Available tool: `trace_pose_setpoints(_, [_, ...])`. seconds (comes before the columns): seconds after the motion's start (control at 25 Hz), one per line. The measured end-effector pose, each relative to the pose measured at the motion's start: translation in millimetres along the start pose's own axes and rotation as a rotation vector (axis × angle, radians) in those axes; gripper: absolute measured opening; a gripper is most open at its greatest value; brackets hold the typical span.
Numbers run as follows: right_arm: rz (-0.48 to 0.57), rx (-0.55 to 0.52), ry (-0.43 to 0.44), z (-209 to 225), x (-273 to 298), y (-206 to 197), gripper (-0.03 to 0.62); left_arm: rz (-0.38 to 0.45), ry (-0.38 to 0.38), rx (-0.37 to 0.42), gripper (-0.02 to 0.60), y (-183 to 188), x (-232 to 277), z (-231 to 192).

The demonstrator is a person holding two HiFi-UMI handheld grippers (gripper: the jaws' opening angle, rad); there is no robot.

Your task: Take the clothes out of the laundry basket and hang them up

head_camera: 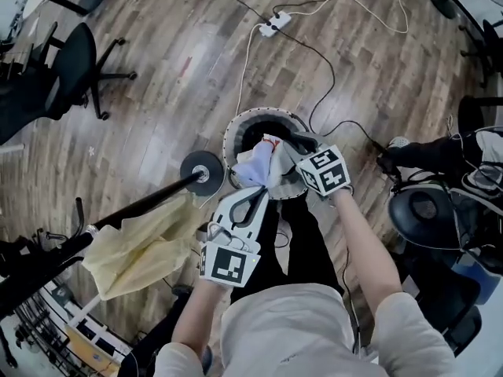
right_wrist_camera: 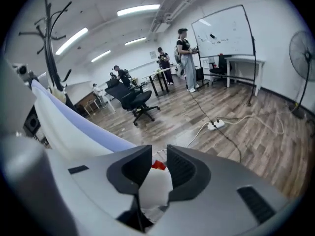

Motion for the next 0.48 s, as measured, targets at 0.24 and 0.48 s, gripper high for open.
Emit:
trace_pose_setpoints(0.24, [0.037,0.25,0.126,-18.8,-8.7,-16.1,0.135,0.077,0.005,0.037,0.023,23.2,-30.7,-8.5])
trace_pose_setpoints(0.48, [0.045,0.235,0.18,-53.1,-16.5,-19.7,0.174,0.141,0.005,0.067,0.023,36.2,-55.2,-6.8])
Point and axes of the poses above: the fingertips, and each gripper's own axes: x forward along the fingers, z to its right, y out of its top, the point moved 10 cm from there along -x, backward along the fingers, and after that the axes turned 2 degrees about -y, right-handed, at the moved point
